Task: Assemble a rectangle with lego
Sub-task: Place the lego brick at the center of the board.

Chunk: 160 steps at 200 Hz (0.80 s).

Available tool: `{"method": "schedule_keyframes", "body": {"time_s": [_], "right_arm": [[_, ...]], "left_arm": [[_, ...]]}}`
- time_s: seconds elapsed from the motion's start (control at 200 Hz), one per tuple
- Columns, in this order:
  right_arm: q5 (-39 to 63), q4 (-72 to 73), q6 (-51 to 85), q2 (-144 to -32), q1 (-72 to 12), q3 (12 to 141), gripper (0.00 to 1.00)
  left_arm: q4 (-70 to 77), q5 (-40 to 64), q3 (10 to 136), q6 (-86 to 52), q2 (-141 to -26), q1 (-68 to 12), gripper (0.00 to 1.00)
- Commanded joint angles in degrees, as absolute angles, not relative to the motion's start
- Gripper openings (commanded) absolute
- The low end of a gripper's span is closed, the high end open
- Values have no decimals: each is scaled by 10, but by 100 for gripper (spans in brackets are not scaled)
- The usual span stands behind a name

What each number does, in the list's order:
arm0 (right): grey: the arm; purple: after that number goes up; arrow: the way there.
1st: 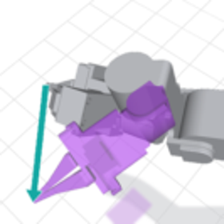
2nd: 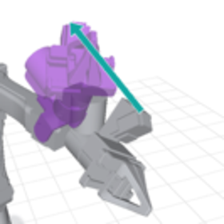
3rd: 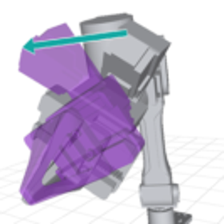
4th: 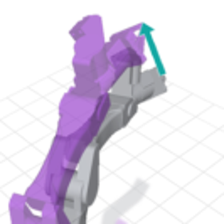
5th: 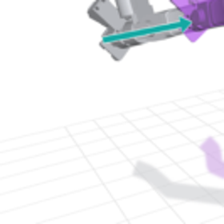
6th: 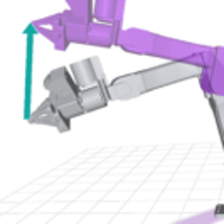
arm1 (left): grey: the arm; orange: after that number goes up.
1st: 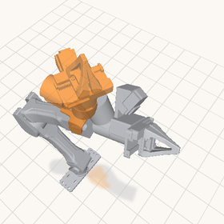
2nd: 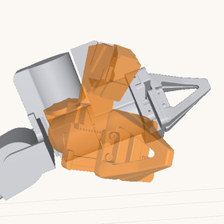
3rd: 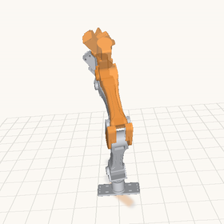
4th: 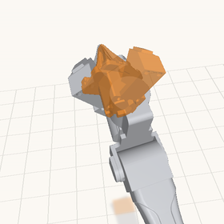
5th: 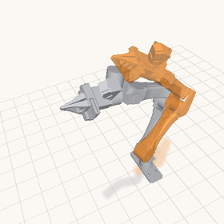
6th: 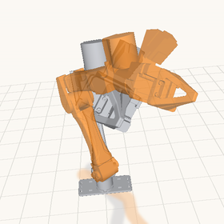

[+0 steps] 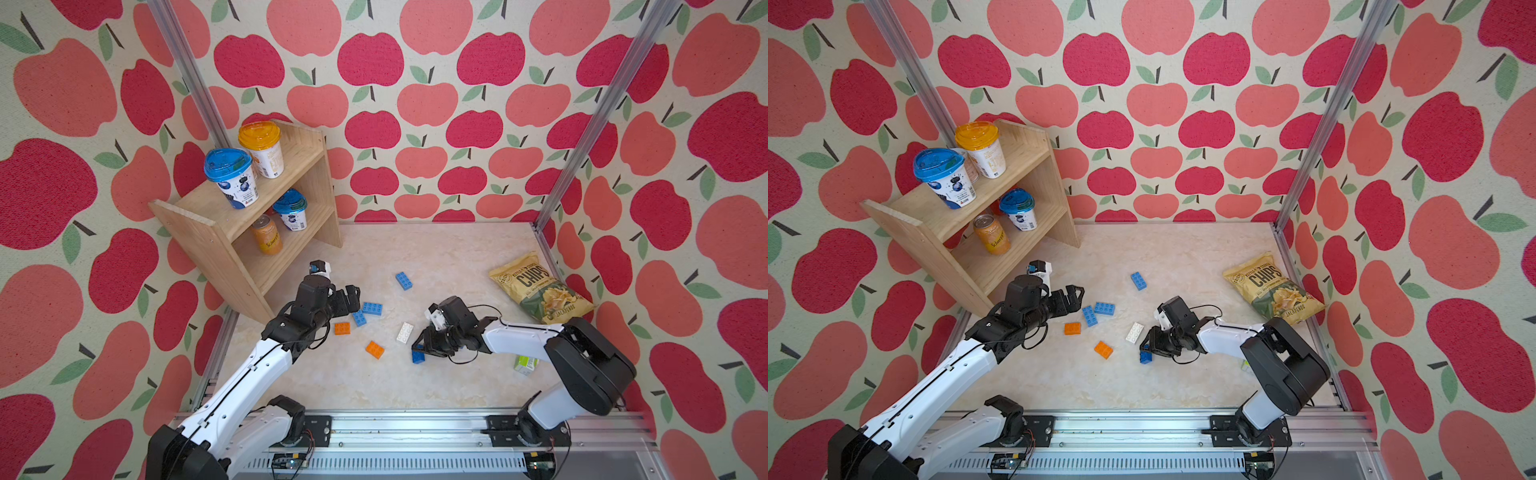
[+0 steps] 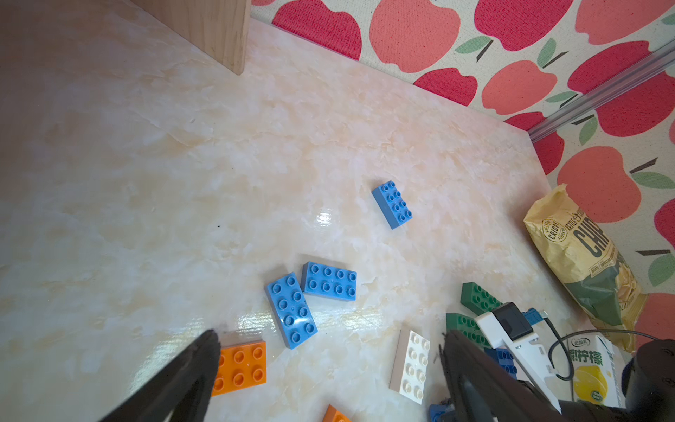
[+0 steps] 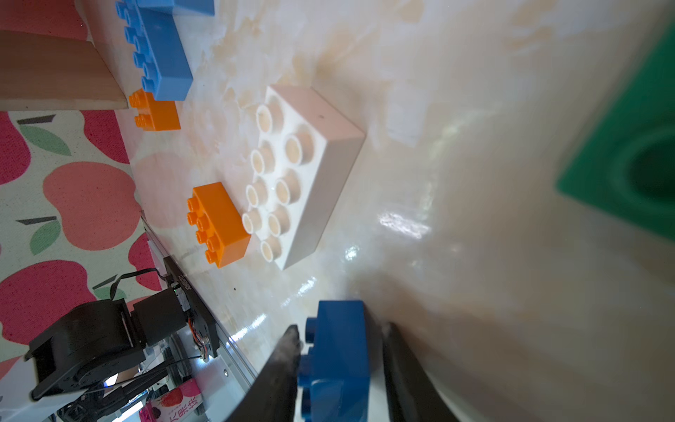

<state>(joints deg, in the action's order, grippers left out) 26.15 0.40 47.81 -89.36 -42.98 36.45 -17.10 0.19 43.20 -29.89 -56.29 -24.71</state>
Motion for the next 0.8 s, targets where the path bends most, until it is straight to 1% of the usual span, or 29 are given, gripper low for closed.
{"method": "schedule_keyframes", "body": {"time_s": [0.0,0.125,0.24,0.35,0.41,0.46,0.6,0.795], "right_arm": [[237,-45,466,-893,-419,347,49],[224,-68,457,-881,-413,349,51],[202,-115,452,-862,-418,370,57],[140,-185,454,-844,-450,411,66],[100,-224,463,-843,-473,436,69],[62,-260,475,-846,-493,463,70],[-46,-381,511,-887,-549,545,73],[-84,-461,542,-969,-590,631,74]], "left_arm": [[-169,-14,452,-289,-570,-251,97],[-170,-16,454,-290,-571,-252,97],[-170,-17,454,-290,-571,-253,97],[-169,-17,454,-291,-571,-254,97],[-169,-18,454,-289,-568,-254,97],[-169,-21,453,-289,-567,-254,98],[-166,-29,447,-287,-563,-254,98],[-160,-32,447,-281,-567,-254,97]]}}
